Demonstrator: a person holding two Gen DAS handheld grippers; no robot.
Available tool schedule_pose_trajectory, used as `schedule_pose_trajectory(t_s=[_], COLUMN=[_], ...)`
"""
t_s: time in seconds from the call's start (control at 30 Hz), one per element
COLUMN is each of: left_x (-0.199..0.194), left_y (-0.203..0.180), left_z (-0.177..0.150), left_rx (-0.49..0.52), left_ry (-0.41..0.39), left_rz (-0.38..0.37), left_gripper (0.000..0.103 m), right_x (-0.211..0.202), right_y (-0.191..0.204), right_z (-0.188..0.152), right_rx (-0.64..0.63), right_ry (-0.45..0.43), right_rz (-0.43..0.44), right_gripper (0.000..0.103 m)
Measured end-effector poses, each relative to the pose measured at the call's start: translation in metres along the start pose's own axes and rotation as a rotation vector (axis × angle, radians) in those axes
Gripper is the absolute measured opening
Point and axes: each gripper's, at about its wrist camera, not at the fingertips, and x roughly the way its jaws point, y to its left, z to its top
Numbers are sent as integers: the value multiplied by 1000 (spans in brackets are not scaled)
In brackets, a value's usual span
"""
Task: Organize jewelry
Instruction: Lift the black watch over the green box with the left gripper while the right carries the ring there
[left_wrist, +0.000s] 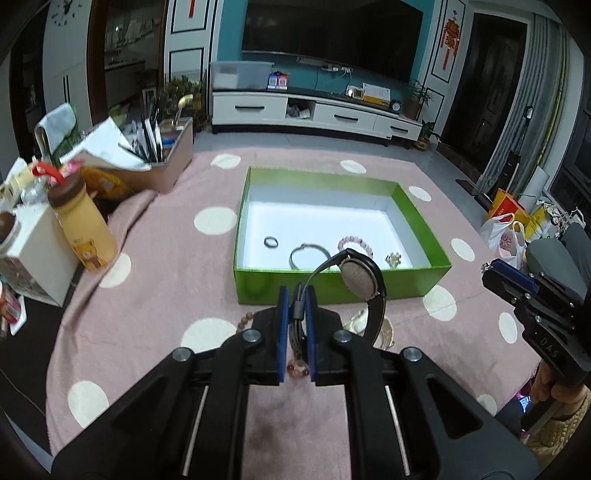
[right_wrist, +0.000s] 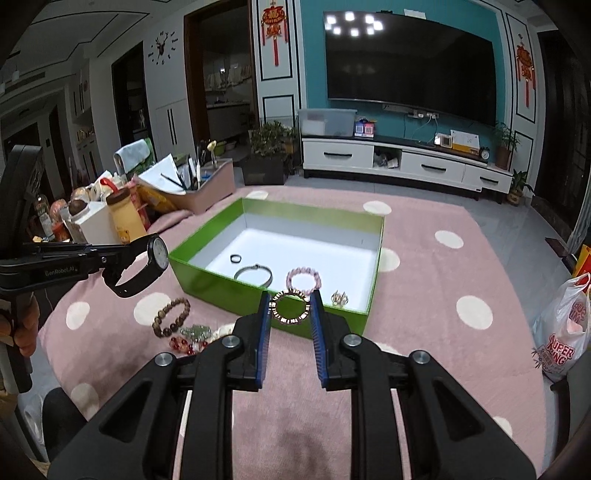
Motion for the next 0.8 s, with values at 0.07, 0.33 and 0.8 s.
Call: schedule_pose_trajectory(t_s=[0.07, 0.33, 0.8], left_x=[-3, -10, -9], left_y=[-4, -16, -37], left_z=[4, 22, 45], left_rx=[12, 54, 114], left_ry=[-12, -58, -114], left_rz=[7, 39, 68], left_gripper=[8, 8, 8], right_x=[-3, -15, -16], right_y=[-1, -6, -10], right_z=[5, 25, 43], right_rx=[-1, -1, 1], right_ry=[-12, -70, -110], right_rz=[-2, -15, -28], right_gripper=[21, 21, 21])
